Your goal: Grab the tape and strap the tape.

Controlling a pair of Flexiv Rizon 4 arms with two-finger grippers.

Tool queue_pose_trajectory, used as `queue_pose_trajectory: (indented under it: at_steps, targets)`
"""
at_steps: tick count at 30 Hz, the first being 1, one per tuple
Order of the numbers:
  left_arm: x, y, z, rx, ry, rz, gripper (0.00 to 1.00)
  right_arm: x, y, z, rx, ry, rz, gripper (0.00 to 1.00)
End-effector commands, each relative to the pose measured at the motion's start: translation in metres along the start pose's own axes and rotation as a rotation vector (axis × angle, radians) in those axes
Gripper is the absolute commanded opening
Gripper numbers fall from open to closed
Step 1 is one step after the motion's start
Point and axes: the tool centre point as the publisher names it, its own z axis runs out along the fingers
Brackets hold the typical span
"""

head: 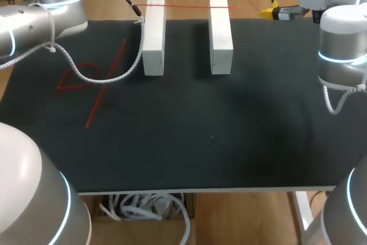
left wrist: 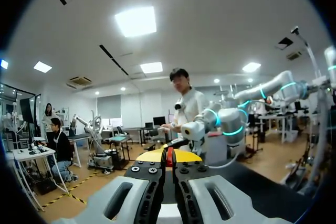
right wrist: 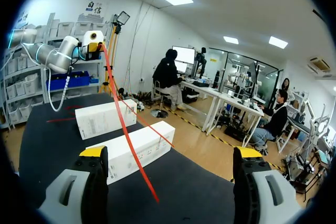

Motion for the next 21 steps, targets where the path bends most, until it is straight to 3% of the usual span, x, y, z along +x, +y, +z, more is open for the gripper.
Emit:
queue_pose_trajectory:
  at_steps: [1, 10, 12, 21]
  targets:
    - [-0.001, 0.001, 0.000, 0.003, 0.002, 0.002, 0.00, -0.001, 0.000, 0.000, -0.001, 0.001, 0.000, 1.00]
    - [-0.001, 0.001, 0.000, 0.003, 0.002, 0.002, 0.00, 0.001, 0.000, 0.000, 0.006, 0.001, 0.011, 1.00]
    - [-0.001, 0.001, 0.000, 0.003, 0.002, 0.002, 0.00, 0.001, -0.001, 0.003, 0.042, -0.058, 0.037, 1.00]
    - [-0.001, 0.001, 0.000, 0.003, 0.002, 0.002, 0.00, -0.018, 0.005, 0.009, 0.230, -0.246, 0.362, 1.00]
